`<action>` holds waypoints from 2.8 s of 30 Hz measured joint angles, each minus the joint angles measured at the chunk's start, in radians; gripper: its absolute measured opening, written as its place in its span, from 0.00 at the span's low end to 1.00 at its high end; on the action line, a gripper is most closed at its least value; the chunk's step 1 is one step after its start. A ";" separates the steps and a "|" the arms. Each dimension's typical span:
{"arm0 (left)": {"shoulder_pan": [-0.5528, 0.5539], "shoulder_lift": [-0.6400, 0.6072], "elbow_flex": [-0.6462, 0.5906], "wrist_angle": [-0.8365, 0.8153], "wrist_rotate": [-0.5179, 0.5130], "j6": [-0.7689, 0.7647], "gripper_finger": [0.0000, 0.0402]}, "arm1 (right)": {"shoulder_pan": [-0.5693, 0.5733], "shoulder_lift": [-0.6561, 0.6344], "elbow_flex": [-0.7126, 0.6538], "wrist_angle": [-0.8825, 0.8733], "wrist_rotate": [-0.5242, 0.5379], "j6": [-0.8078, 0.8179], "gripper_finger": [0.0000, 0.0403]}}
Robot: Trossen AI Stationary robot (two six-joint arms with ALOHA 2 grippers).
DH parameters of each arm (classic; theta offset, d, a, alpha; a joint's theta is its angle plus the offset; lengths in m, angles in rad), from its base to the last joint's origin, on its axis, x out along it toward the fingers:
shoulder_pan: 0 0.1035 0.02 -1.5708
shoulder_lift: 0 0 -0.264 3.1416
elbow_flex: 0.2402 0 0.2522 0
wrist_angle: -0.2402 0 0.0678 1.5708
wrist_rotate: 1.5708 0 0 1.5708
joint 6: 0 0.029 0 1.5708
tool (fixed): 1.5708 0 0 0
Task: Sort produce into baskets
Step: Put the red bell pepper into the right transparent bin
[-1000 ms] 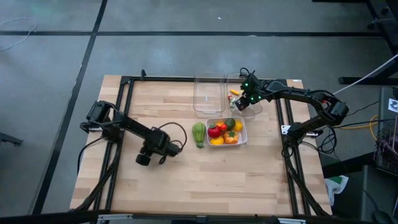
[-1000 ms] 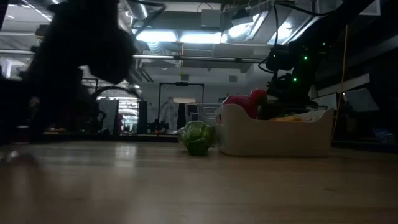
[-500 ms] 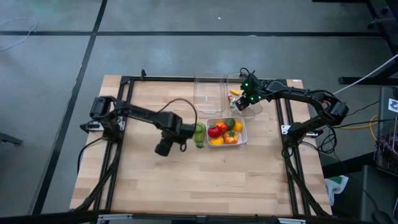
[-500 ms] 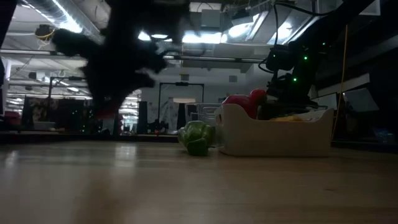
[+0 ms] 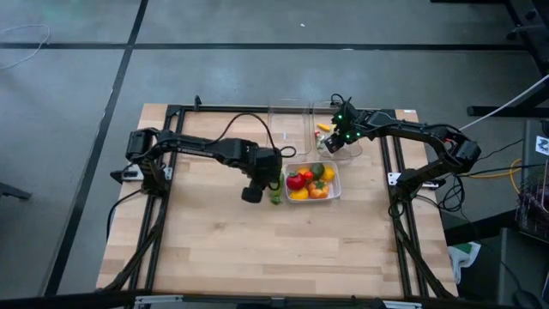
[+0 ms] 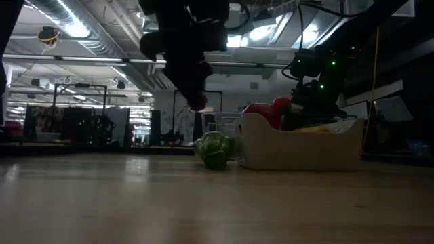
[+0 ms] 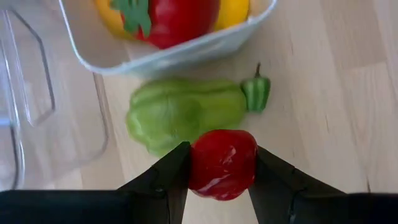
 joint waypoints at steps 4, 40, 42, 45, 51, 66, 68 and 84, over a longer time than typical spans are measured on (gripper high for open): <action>0.000 0.000 0.000 0.118 0.000 0.005 0.35 | 0.000 0.000 0.000 0.006 -0.093 0.001 0.41; 0.169 0.000 0.000 0.675 -0.058 -0.049 0.35 | 0.005 0.000 0.237 0.119 -0.843 0.093 0.41; 0.169 0.000 0.000 0.676 -0.058 -0.047 0.35 | 0.019 0.000 0.237 0.148 -0.855 0.092 0.41; 0.169 0.000 -0.001 0.675 -0.054 -0.048 0.35 | 0.053 0.000 0.237 0.182 -0.853 0.091 0.41; 0.167 0.000 -0.004 0.660 -0.051 -0.047 0.35 | 0.122 -0.002 0.237 0.200 -0.778 0.091 0.41; 0.162 0.000 -0.005 0.642 -0.059 -0.060 0.35 | 0.159 -0.002 0.236 0.223 -0.704 0.260 0.41; 0.162 0.000 -0.005 0.642 -0.059 -0.060 0.35 | 0.160 -0.002 0.236 0.224 -0.705 0.292 0.41; 0.162 0.000 -0.002 0.642 -0.054 -0.060 0.35 | 0.166 0.000 0.236 0.213 -0.705 0.369 0.41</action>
